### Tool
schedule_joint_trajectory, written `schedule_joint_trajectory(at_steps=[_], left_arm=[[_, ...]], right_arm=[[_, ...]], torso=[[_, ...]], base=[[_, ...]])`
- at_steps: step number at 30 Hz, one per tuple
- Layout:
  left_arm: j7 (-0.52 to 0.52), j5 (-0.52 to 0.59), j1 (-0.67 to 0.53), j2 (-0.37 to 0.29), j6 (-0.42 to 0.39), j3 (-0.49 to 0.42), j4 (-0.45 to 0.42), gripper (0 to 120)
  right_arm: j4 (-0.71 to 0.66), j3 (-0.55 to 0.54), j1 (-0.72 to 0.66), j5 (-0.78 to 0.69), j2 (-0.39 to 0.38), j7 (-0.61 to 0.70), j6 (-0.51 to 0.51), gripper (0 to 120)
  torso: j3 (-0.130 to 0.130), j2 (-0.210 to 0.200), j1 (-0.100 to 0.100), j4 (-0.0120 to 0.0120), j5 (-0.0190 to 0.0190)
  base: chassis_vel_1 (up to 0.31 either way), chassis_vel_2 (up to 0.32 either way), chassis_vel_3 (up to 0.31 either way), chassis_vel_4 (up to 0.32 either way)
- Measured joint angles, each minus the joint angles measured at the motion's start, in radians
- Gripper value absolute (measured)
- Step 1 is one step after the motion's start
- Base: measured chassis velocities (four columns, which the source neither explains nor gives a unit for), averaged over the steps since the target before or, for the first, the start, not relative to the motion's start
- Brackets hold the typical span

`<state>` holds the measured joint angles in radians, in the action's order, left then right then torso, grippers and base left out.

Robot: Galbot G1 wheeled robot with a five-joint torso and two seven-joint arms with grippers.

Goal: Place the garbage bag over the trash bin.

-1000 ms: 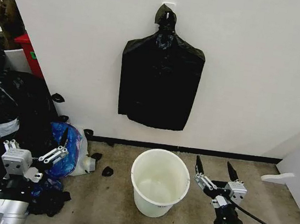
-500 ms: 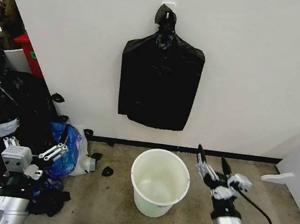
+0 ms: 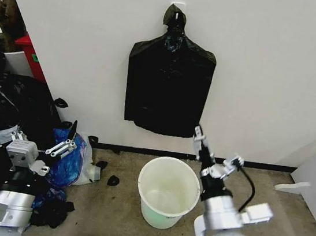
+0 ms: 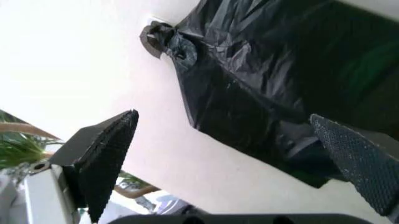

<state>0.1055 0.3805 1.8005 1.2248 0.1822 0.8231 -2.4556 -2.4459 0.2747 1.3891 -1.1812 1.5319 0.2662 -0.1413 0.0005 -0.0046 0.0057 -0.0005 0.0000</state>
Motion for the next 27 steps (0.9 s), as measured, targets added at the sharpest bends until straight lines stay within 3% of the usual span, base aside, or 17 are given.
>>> schedule_joint_trajectory(at_steps=[4,9,13,17,27], left_arm=[[0.043,0.021,0.021,-0.050,0.024,0.020,-0.002,100],[0.054,0.022,0.054,-0.057,0.026,0.033,-0.022,100],[0.055,0.020,0.073,-0.044,0.026,0.039,-0.028,100],[0.055,0.010,0.079,-0.018,0.027,0.039,-0.029,100],[0.060,-0.027,0.086,0.016,0.024,0.034,-0.036,100]], right_arm=[[0.070,0.009,-0.167,-0.112,-0.056,0.087,0.008,100],[0.163,-0.027,-0.362,-0.196,-0.066,0.189,0.027,100],[0.252,-0.064,-0.500,-0.234,-0.050,0.247,0.074,100],[0.357,-0.102,-0.715,-0.314,0.014,0.336,0.149,100],[0.488,-0.139,-0.874,-0.323,0.076,0.375,0.178,100]], torso=[[0.000,0.000,0.000,-0.0003,0.0002],[0.000,0.000,0.000,0.0000,0.0001],[0.000,0.000,0.000,0.0000,0.0001],[0.000,0.000,0.000,0.0003,-0.0003],[0.000,0.000,0.000,0.0000,0.0001]], base=[[0.000,0.000,0.000,0.000],[0.000,0.000,0.000,0.000],[0.000,0.000,0.000,0.000],[0.000,0.000,0.000,0.000],[0.000,0.000,0.000,0.000]])
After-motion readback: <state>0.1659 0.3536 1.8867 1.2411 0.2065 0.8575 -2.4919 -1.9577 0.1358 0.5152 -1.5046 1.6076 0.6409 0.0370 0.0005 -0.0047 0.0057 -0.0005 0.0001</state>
